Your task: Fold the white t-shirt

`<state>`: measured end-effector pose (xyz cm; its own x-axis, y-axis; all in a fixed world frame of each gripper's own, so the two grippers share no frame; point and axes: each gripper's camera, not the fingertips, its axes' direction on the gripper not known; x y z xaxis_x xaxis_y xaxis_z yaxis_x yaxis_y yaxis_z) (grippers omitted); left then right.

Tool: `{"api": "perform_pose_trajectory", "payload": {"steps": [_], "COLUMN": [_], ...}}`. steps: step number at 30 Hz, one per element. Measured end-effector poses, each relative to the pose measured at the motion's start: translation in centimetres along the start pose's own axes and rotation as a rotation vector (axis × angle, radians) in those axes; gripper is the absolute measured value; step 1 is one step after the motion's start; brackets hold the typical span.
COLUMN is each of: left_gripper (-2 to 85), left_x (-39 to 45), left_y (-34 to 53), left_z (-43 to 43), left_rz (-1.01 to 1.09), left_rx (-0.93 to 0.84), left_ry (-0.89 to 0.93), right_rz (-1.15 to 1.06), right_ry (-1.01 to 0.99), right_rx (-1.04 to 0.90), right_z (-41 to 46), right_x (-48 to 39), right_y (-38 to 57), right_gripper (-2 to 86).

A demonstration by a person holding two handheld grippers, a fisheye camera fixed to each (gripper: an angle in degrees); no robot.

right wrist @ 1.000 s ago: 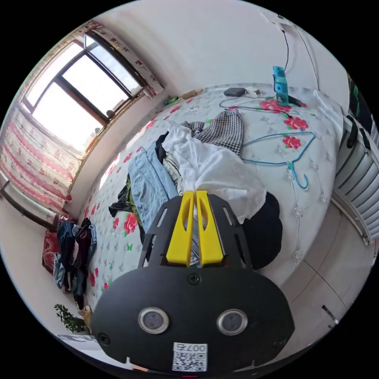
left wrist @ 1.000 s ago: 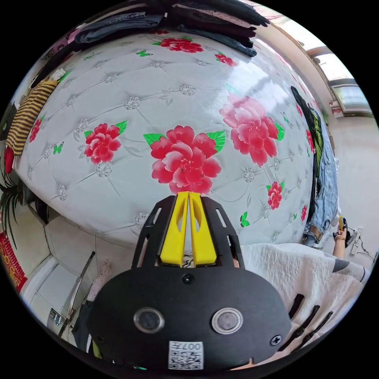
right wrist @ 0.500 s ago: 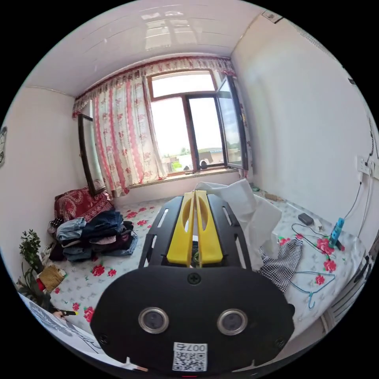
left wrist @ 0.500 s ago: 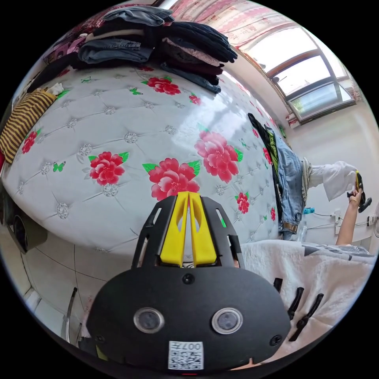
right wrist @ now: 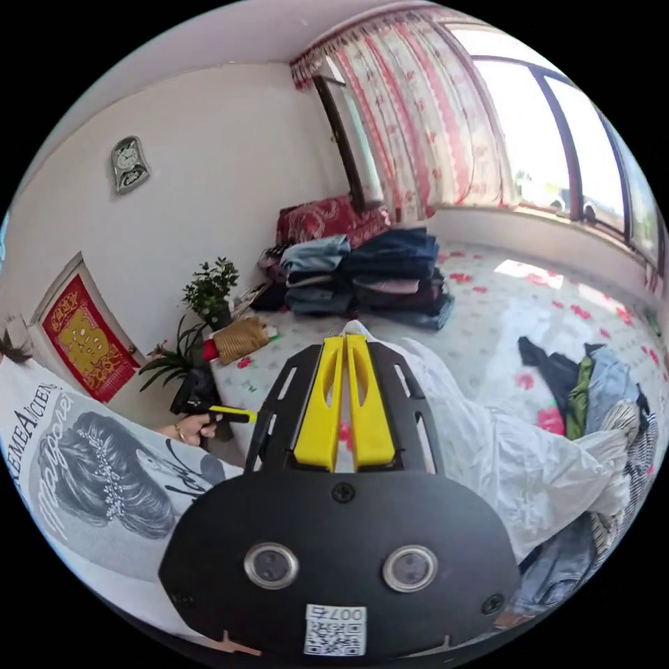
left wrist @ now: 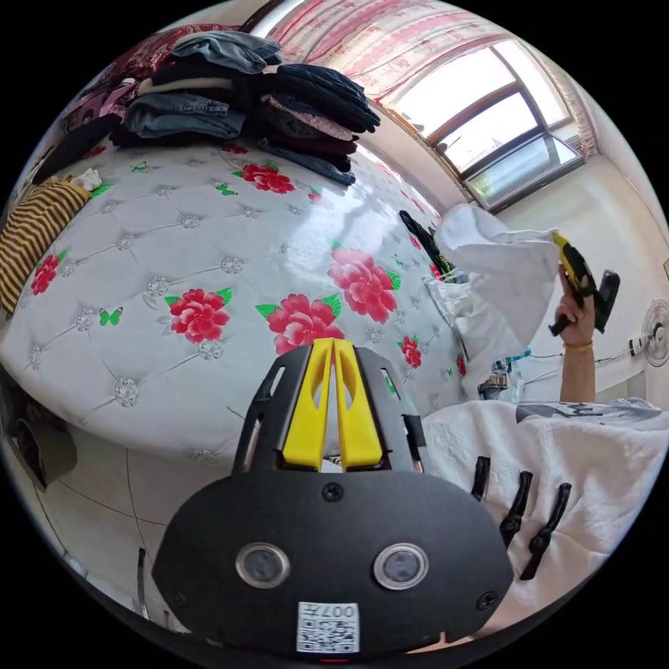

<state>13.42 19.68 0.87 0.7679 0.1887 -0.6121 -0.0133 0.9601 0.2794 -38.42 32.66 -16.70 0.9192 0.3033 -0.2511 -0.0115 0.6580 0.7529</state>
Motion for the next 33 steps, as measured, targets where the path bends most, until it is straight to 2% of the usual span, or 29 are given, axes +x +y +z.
{"api": "perform_pose_trajectory", "payload": {"steps": [4,6,11,19,24,26,29,31,33], "left_gripper": [-0.9,-0.7,2.5,8.3,8.3,7.8,3.0,0.1,-0.6], "left_x": [-0.2,-0.4,-0.8,0.1,3.9,4.4,3.8,3.8,4.0], "left_y": [-0.2,-0.5,-1.2,-2.7,-4.1,-5.0,-6.3,-7.1,-7.9], "left_z": [0.0,0.1,1.4,4.9,10.2,12.4,15.6,15.1,12.2], "left_rz": [0.045,0.075,0.109,0.199,0.343,0.347,0.281,0.272,0.283], "left_rx": [-0.017,-0.032,-0.089,-0.206,-0.343,-0.381,-0.478,-0.459,-0.366], "left_ry": [0.022,0.040,0.070,0.138,0.071,0.050,0.003,0.023,0.054], "right_rz": [0.041,0.024,0.044,0.485,0.600,0.598,0.564,0.557,0.527], "right_ry": [-0.217,-0.296,-0.085,0.342,0.402,0.448,0.470,0.426,0.446], "right_rx": [-0.239,-0.298,-0.349,-0.427,-0.403,-0.397,-0.487,-0.647,-0.620], "right_z": [10.2,12.4,12.9,10.2,10.3,10.9,13.6,16.7,16.7], "right_x": [-3.3,-4.4,-2.2,9.0,12.4,13.3,15.1,16.8,17.1], "right_y": [4.3,5.5,6.7,13.9,14.5,14.2,14.2,15.2,14.7], "right_gripper": [0.7,1.5,3.8,6.2,6.8,6.8,6.5,5.4,3.1]}}
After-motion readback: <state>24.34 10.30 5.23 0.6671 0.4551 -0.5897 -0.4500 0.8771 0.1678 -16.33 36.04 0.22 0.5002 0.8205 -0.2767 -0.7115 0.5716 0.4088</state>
